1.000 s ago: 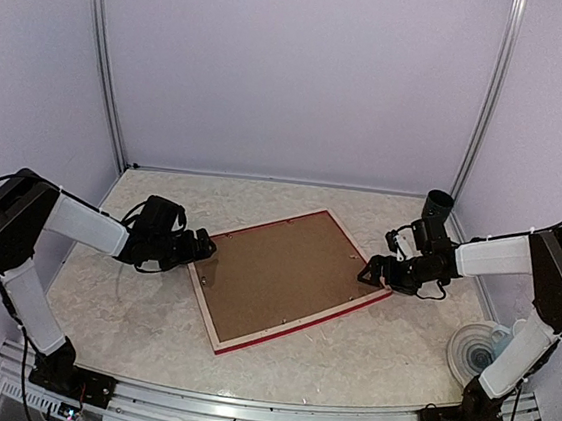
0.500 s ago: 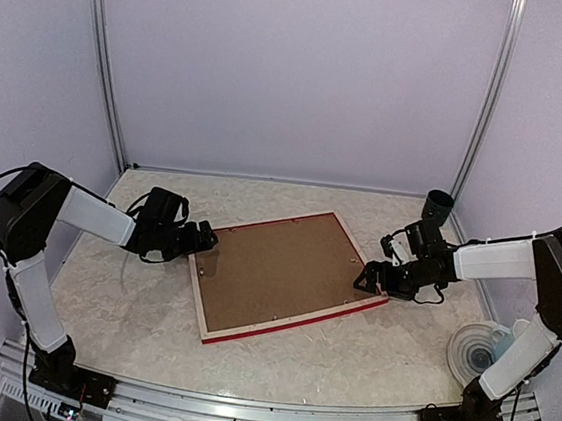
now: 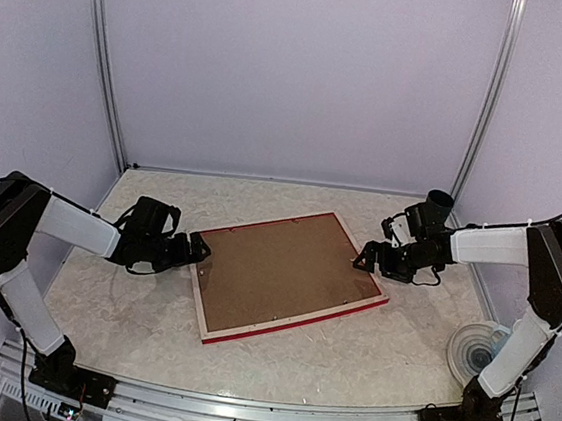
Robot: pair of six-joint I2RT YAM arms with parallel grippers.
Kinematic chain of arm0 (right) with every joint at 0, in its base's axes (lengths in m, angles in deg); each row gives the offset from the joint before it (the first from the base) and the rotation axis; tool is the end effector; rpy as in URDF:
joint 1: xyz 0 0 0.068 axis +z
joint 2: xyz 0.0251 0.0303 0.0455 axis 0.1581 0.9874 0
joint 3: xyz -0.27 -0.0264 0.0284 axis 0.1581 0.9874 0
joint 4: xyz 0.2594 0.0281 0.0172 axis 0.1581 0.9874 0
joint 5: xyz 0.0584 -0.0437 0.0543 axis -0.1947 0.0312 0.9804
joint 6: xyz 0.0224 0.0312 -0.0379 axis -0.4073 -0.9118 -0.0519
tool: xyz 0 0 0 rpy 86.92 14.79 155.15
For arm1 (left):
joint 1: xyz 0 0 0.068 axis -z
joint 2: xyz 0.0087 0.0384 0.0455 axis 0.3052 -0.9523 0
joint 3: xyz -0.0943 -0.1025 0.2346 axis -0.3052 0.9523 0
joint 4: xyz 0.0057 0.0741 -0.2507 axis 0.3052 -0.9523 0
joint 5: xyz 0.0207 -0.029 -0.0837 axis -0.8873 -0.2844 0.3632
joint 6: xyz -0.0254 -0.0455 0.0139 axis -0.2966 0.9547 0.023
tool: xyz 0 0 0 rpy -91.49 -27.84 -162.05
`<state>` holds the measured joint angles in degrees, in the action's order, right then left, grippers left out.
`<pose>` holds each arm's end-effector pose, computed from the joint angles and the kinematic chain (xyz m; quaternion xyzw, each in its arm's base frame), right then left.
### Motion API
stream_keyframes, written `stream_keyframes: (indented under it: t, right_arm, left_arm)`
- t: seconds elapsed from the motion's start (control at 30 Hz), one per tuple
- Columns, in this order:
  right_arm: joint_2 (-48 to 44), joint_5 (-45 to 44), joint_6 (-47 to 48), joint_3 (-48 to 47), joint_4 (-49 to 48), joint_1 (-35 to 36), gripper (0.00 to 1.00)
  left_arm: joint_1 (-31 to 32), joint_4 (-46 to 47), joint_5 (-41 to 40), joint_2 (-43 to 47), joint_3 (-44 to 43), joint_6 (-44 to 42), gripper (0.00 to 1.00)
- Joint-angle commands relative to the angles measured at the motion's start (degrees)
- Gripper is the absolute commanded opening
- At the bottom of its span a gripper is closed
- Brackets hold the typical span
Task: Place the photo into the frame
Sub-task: Rotate the photo frame at the center of the board, then press the fastener onto the backboard.
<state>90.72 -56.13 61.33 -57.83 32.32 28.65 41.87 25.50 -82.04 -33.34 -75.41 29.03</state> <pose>0.3128 0.1231 0.1663 -0.0069 0.9394 0.2581 0.2255 0.2865 -0.1326 0.1331 -0.0695 0.9157 -0.2407 0.3141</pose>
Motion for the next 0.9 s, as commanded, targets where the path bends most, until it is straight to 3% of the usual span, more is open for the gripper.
stream_keyframes:
  t: [0.0,0.43,0.87]
  right_arm:
    - [3.20,0.56,1.38,-3.19,1.33,-0.56,0.99]
    - [7.94,-8.34,6.52,-12.08,7.49,-0.52,0.90]
    - [12.36,-6.05,9.62,-13.78,7.76,-0.56,0.79]
  left_arm:
    - [1.12,-3.03,1.94,0.62,3.33,0.81,0.99]
    - [2.36,-2.04,3.10,-2.87,1.57,-1.59,0.97]
    - [0.89,-1.51,3.58,-8.74,-2.85,-5.99,0.98]
